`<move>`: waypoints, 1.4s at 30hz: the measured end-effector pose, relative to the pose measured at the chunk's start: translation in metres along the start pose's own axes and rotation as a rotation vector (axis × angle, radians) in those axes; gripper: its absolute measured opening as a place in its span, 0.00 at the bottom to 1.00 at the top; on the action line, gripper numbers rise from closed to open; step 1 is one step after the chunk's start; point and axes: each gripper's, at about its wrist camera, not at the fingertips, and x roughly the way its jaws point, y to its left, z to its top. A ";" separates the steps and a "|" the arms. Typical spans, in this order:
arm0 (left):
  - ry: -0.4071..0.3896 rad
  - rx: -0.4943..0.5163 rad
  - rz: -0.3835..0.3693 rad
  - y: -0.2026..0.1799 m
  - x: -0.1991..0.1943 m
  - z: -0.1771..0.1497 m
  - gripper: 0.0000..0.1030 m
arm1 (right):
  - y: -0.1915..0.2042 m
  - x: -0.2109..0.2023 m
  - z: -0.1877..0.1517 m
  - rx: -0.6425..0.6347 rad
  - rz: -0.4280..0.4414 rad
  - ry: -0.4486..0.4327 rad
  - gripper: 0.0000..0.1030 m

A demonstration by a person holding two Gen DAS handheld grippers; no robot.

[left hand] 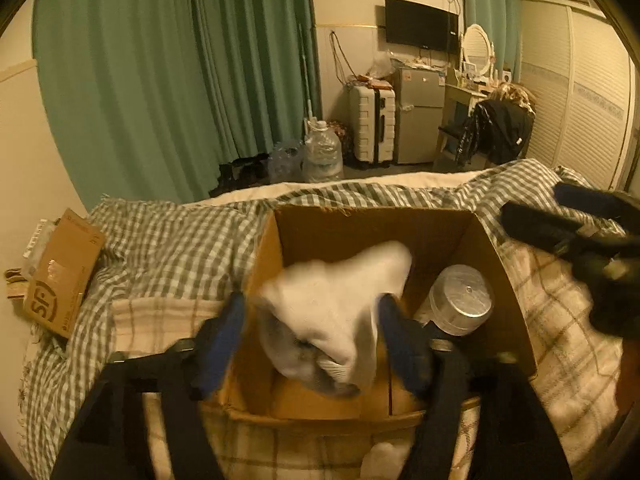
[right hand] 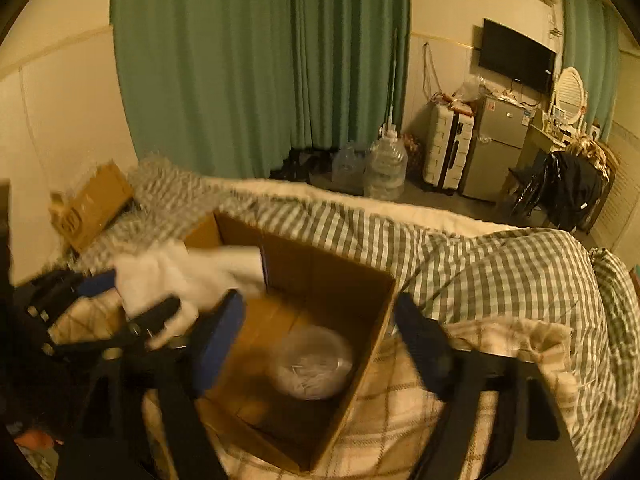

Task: Organize objects
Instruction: 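Carry the glove with the left tool while the right tool carries the cup into the box, then withdraw both open tools from the box toward the remaining items, then grasp the blue Vinda tissue pack with the left tool while the right tool grasps the white ring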

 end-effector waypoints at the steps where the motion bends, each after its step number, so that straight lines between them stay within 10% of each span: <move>1: -0.009 -0.003 0.005 0.000 -0.006 0.000 0.83 | -0.002 -0.009 0.001 0.013 -0.003 -0.020 0.90; 8: -0.098 -0.036 0.019 0.024 -0.075 -0.011 0.95 | -0.002 -0.086 -0.003 0.049 -0.088 -0.154 1.00; 19: -0.124 -0.142 0.047 0.063 -0.151 -0.069 0.95 | 0.038 -0.150 -0.064 -0.031 -0.178 -0.114 1.00; 37: 0.133 -0.230 0.165 0.090 -0.085 -0.161 0.95 | 0.091 -0.073 -0.138 -0.133 -0.078 0.173 0.99; 42: 0.182 -0.234 0.132 0.091 -0.071 -0.165 0.95 | 0.108 -0.036 -0.144 -0.161 -0.022 0.266 0.78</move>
